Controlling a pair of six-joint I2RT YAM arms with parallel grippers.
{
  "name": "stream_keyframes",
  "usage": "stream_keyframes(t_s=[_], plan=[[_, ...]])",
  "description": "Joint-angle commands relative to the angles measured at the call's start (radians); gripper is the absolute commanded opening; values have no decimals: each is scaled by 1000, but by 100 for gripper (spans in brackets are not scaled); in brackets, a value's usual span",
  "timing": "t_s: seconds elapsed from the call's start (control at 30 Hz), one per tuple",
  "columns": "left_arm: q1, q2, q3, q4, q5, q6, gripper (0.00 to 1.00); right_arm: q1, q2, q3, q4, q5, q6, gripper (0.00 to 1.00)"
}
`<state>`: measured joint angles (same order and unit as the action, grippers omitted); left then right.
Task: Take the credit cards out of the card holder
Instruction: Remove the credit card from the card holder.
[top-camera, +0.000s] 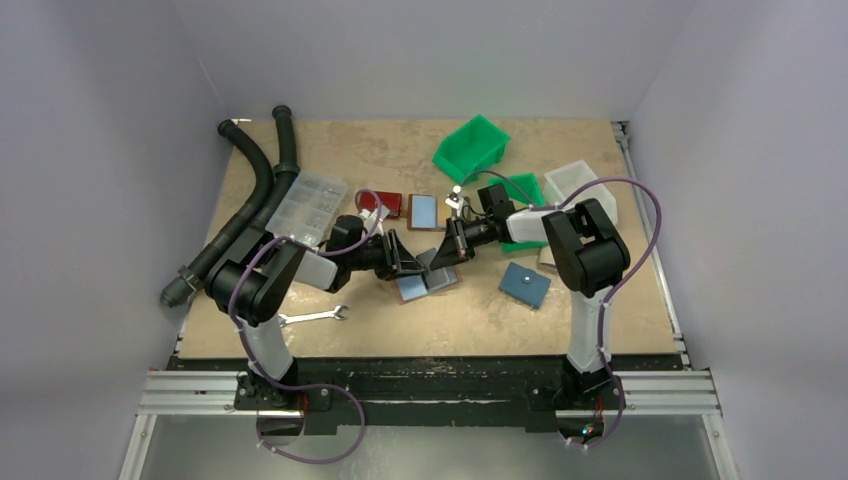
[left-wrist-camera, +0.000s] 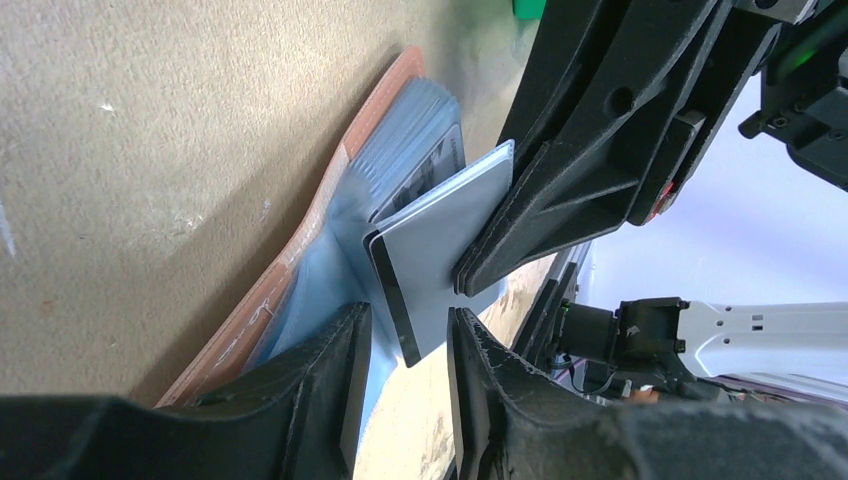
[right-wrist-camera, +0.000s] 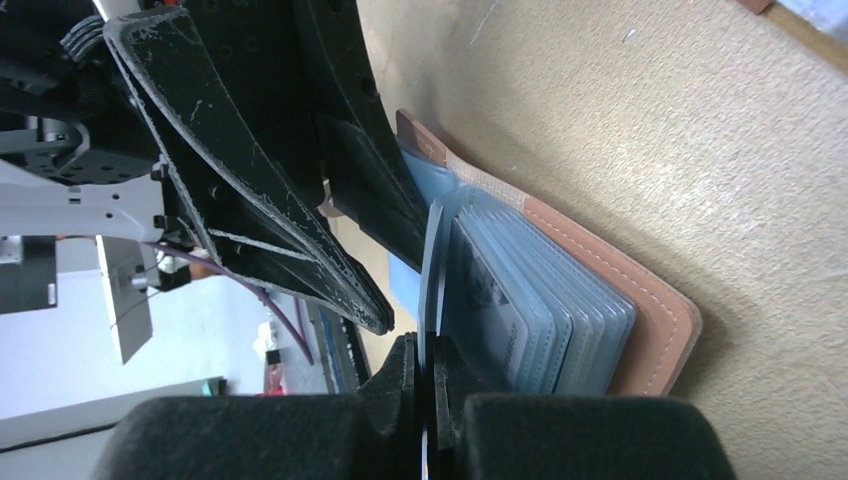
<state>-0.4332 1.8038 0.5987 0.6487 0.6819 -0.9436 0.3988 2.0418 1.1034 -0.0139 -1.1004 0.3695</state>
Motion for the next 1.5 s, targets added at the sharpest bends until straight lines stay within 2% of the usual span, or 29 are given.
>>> stream_keyframes(t_s=[0.0,0.2,0.37,0.43,0.63,0.73,0.83,0.97,1.1,1.47], plan=[[-4,23,17,67,24,-20,38,-3,-5,-10,133,-125,92,0],[-5,68,-16,283,72,-149,38,-2,-4,-35,224,-161,170,0],[-6,92,-23,372,81,-201,35,-2,1,-44,258,-174,200,0],[-5,89,-22,390,83,-208,30,-2,2,-45,259,-172,201,0],[-6,88,-28,469,105,-231,0,-2,8,-34,219,-153,168,0],[-6,86,-30,478,110,-230,0,-2,11,-21,174,-137,125,0],[-1,68,-28,400,95,-180,0,-5,10,-4,107,-108,73,2],[9,29,-13,208,51,-77,0,-11,6,5,69,-85,36,18],[16,6,10,30,-9,5,0,-18,6,14,36,-61,5,26],[35,6,35,-136,-55,66,0,-40,4,31,-41,28,-61,29]])
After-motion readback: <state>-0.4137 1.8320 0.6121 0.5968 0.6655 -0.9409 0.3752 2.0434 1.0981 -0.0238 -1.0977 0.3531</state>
